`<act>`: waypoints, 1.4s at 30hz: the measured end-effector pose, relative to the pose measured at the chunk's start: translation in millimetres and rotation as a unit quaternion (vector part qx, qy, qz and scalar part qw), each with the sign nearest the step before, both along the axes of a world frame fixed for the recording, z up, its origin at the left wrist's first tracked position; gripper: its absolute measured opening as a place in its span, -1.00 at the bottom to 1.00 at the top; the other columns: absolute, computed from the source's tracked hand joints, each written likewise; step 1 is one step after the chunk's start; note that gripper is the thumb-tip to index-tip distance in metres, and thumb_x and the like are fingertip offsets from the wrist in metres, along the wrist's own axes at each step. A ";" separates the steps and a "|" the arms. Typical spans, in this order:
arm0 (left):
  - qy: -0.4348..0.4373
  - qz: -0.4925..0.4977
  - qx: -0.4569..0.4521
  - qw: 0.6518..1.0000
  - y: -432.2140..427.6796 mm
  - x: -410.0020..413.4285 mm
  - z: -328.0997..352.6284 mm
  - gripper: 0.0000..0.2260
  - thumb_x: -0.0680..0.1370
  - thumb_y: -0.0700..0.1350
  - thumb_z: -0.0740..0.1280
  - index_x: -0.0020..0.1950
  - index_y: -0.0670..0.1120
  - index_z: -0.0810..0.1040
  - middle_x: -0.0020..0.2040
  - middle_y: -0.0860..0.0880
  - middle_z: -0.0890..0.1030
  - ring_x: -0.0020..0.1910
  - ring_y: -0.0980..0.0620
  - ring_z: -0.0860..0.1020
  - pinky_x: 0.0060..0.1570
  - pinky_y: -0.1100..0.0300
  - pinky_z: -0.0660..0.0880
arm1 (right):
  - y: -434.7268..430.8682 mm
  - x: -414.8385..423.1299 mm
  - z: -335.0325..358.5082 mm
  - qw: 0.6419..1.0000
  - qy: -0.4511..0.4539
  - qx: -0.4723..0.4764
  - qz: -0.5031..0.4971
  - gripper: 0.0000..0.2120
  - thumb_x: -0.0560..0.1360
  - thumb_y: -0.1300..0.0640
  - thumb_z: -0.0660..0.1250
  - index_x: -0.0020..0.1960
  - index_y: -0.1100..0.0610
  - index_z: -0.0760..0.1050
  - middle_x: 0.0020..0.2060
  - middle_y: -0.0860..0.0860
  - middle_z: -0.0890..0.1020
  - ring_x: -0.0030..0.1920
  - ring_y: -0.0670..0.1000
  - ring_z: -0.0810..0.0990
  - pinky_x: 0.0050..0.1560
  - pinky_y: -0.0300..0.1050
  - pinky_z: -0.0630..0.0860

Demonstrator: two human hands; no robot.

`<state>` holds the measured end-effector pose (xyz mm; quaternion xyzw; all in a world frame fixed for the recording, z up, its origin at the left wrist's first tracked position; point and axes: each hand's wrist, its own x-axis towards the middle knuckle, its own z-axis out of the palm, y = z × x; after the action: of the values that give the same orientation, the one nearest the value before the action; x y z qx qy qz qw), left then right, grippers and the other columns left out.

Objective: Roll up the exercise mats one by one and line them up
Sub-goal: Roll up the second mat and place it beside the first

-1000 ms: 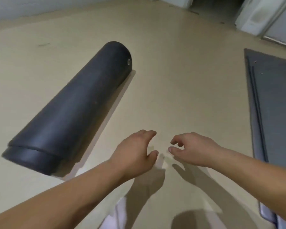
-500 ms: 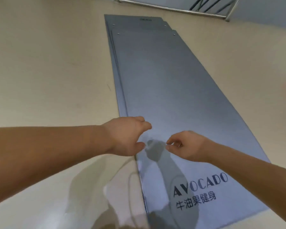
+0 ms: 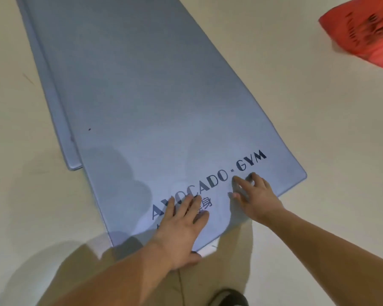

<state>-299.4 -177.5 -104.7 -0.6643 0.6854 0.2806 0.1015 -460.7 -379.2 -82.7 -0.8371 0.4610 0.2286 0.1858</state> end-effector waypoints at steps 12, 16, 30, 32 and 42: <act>-0.084 -0.039 0.001 0.996 -2.5 -12.8 6.5 -0.36 0.60 0.07 0.33 0.56 -0.19 0.21 0.65 -0.30 0.06 0.62 -0.36 0.05 0.36 -0.32 0.30 | 16.7 10.0 -6.6 0.994 0.103 -0.035 0.016 -0.24 0.48 -0.60 -0.06 0.60 -0.37 -0.10 0.56 0.05 0.12 0.56 0.21 0.13 0.50 0.41 0.07; -0.071 -0.078 0.006 0.994 20.0 37.0 28.6 -0.52 0.62 0.13 0.23 0.40 -0.16 0.39 0.46 -0.29 0.38 0.46 -0.29 0.35 0.06 -0.11 0.49 | 47.5 34.5 3.6 0.987 0.021 -0.021 0.160 -0.22 0.41 -0.61 0.00 0.55 -0.32 0.23 0.45 0.07 0.29 0.50 0.20 0.22 0.48 0.22 0.25; -0.128 0.047 0.032 0.990 92.5 229.6 157.8 -0.87 0.67 -0.12 0.19 0.21 -0.01 0.35 -0.20 0.04 0.39 -0.23 -0.09 0.41 -0.21 0.06 0.32 | 98.9 163.1 83.1 0.894 -0.313 -0.079 0.312 -0.70 0.52 -0.25 0.27 0.00 -0.11 0.66 -0.20 -0.17 0.62 -0.16 -0.04 0.61 -0.26 -0.15 0.47; -0.113 0.075 0.030 0.990 104.8 246.4 175.7 -0.93 0.68 -0.13 0.18 0.14 0.01 0.32 -0.25 0.06 0.30 -0.25 -0.08 0.38 -0.21 0.08 0.30 | 107.2 178.8 102.7 0.891 -0.308 -0.037 0.331 -0.69 0.58 -0.20 0.18 0.03 -0.05 0.62 -0.20 -0.14 0.61 -0.17 -0.02 0.57 -0.25 -0.14 0.39; 0.075 0.168 0.137 0.973 127.9 259.9 203.8 -0.76 0.77 -0.01 0.09 -0.01 0.03 0.47 -0.07 0.08 0.52 -0.12 0.10 0.46 -0.05 0.18 0.41 | 115.9 239.6 187.1 0.943 0.015 0.251 0.217 -0.59 0.71 -0.12 0.18 -0.29 -0.11 0.52 -0.28 -0.21 0.56 -0.19 -0.15 0.53 -0.01 -0.09 0.40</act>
<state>-39.5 -49.6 99.1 -0.7265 0.5249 0.4338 0.0919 -221.0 -263.3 104.3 -0.8396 0.1985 0.3842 0.3287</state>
